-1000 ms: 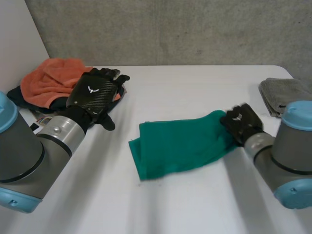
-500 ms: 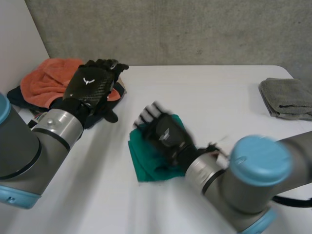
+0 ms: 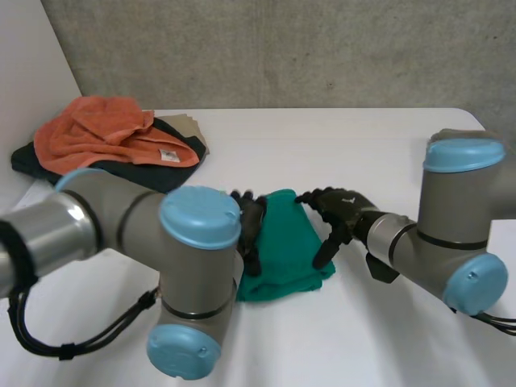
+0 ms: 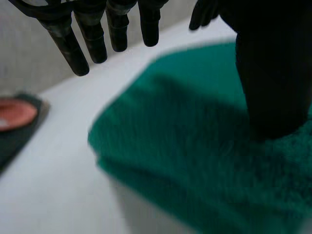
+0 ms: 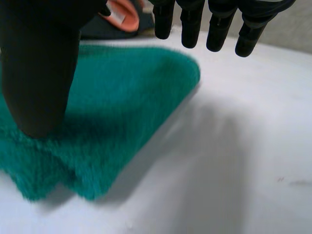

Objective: Fold the laundry.

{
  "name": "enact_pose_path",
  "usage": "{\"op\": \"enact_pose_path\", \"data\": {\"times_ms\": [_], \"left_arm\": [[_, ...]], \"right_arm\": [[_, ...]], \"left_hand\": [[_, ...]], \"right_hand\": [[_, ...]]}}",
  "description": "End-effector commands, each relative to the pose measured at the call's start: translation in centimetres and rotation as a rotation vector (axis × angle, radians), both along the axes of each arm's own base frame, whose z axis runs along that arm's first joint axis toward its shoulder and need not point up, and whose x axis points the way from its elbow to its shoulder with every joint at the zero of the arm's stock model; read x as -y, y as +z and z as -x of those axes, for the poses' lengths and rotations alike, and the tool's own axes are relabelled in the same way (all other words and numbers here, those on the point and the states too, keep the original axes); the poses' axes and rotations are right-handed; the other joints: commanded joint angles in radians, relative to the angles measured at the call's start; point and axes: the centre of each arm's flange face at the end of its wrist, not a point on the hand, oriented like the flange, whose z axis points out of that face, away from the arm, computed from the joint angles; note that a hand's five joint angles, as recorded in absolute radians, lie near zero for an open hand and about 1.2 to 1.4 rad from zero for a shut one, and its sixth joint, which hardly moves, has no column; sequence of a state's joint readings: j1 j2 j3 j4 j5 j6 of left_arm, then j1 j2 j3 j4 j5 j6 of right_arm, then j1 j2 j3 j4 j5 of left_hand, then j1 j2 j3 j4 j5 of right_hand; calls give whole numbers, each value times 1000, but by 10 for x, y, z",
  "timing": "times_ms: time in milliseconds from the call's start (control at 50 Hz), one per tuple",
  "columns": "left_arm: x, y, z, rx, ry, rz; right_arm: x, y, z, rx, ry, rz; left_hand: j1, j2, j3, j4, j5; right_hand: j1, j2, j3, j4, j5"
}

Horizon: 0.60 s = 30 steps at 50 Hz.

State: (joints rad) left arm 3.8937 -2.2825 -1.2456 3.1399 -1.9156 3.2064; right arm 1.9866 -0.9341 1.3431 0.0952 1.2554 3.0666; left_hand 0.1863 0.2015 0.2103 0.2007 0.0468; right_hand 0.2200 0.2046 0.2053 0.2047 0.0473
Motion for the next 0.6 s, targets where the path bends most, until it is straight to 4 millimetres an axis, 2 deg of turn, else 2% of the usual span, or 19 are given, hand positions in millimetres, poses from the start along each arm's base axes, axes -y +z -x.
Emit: {"op": "enact_pose_path", "data": {"times_ms": [20, 100, 160, 200, 300, 400, 420, 480, 600], "left_arm": [[10, -21, -20, 97, 58, -57], [17, -20, -26, 125, 65, -43], [21, -9, -24, 133, 29, -13], [23, 1, -22, 125, -2, 12], [28, 46, -10, 66, -157, 119], [38, 86, -10, -17, -222, 203], [43, 94, -12, -39, -240, 219], [42, 111, -7, -82, -327, 247], [32, 116, 2, -125, -510, 219]], "right_arm": [[0, -18, -9, -80, 59, 42], [1, -17, -10, -138, 91, 103], [-1, -9, -12, -185, 108, 167], [-8, 3, -16, -199, 118, 221], [-26, 23, -24, -187, 128, 335], [-59, 20, -30, -179, 184, 427], [-71, 16, -30, -185, 206, 448], [-84, 2, -26, -210, 234, 454], [-93, -22, -30, -223, 269, 463]], "left_hand": [[33, 18, 9, 19, -2], [36, 21, 12, 22, 1], [30, 15, 6, 16, -5], [27, 12, 3, 13, -8], [13, -3, -11, -2, -22], [7, -9, -17, -8, -28], [7, -9, -17, -8, -28], [7, -9, -17, -8, -28], [7, -9, -17, -8, -28]], "right_hand": [[-46, -30, -31, -30, -47], [-46, -30, -31, -30, -47], [-46, -30, -31, -30, -47], [-46, -30, -31, -30, -47], [-46, -30, -31, -30, -47], [-46, -30, -31, -30, -47], [-46, -30, -31, -30, -47], [-46, -30, -31, -30, -47], [-46, -30, -31, -30, -47]]}}
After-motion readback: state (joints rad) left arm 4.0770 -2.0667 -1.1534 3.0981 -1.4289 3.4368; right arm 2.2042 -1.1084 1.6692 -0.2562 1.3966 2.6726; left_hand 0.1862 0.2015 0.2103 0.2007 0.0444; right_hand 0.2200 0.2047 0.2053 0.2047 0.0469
